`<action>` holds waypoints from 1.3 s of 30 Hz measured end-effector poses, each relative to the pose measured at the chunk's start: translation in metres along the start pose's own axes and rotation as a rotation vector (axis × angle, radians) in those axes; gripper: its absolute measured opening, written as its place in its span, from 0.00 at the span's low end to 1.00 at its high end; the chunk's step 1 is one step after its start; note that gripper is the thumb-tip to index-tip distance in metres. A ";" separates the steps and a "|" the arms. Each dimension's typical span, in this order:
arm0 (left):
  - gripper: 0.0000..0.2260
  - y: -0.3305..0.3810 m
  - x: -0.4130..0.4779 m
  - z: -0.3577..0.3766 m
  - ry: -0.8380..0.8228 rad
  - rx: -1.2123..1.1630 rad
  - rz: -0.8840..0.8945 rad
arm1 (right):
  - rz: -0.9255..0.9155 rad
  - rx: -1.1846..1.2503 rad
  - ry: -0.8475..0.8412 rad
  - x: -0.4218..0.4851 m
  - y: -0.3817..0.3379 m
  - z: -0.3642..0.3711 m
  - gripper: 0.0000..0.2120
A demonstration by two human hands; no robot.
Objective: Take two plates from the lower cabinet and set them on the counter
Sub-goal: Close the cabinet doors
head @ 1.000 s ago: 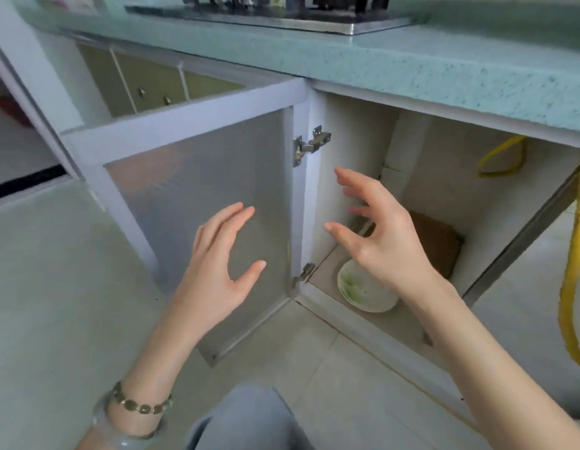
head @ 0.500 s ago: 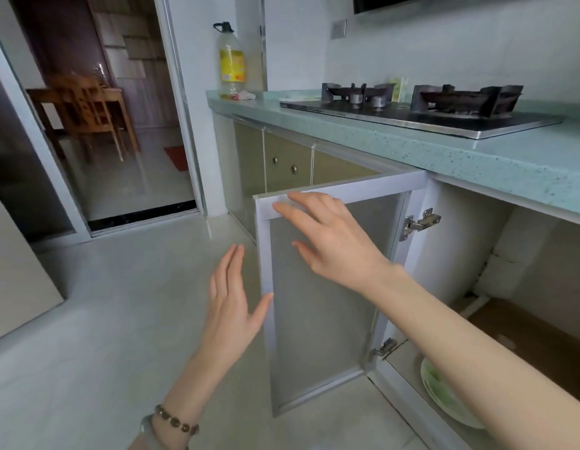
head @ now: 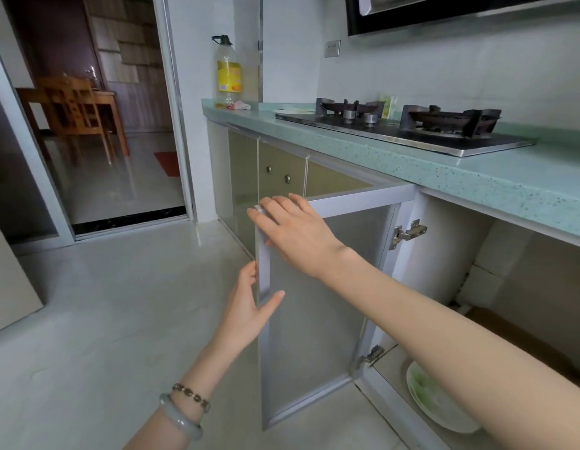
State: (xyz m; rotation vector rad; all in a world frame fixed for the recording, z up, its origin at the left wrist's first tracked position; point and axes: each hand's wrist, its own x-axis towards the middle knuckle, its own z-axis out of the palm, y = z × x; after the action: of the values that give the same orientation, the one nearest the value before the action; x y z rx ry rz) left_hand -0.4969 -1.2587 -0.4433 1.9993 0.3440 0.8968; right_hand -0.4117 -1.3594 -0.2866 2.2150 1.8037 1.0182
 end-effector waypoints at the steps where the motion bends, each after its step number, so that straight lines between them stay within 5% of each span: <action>1: 0.27 -0.001 -0.004 0.003 0.040 -0.022 0.014 | -0.008 -0.009 0.019 -0.005 0.001 -0.002 0.25; 6: 0.18 0.012 -0.030 0.025 0.107 -0.095 0.062 | -0.127 -0.049 0.050 -0.044 0.010 -0.021 0.29; 10: 0.11 0.036 -0.062 0.047 0.024 -0.180 0.169 | -0.170 0.008 0.199 -0.090 0.021 -0.042 0.20; 18: 0.34 0.092 -0.103 0.108 -0.179 -0.151 0.449 | -0.091 0.008 0.412 -0.192 0.045 -0.063 0.15; 25: 0.39 0.135 -0.108 0.199 -0.217 0.057 0.761 | -0.099 -0.166 0.262 -0.279 0.104 -0.081 0.11; 32: 0.35 0.171 -0.108 0.274 -0.178 0.170 0.770 | 0.050 -0.484 0.117 -0.345 0.146 -0.085 0.16; 39: 0.33 0.174 -0.087 0.292 -0.361 0.279 0.812 | 0.182 -0.747 0.010 -0.371 0.169 -0.080 0.18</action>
State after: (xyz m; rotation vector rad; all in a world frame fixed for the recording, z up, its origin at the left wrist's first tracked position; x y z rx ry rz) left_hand -0.3681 -1.5845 -0.4405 2.5498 -0.6258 0.9610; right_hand -0.3423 -1.7686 -0.3016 1.8931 0.9732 1.4336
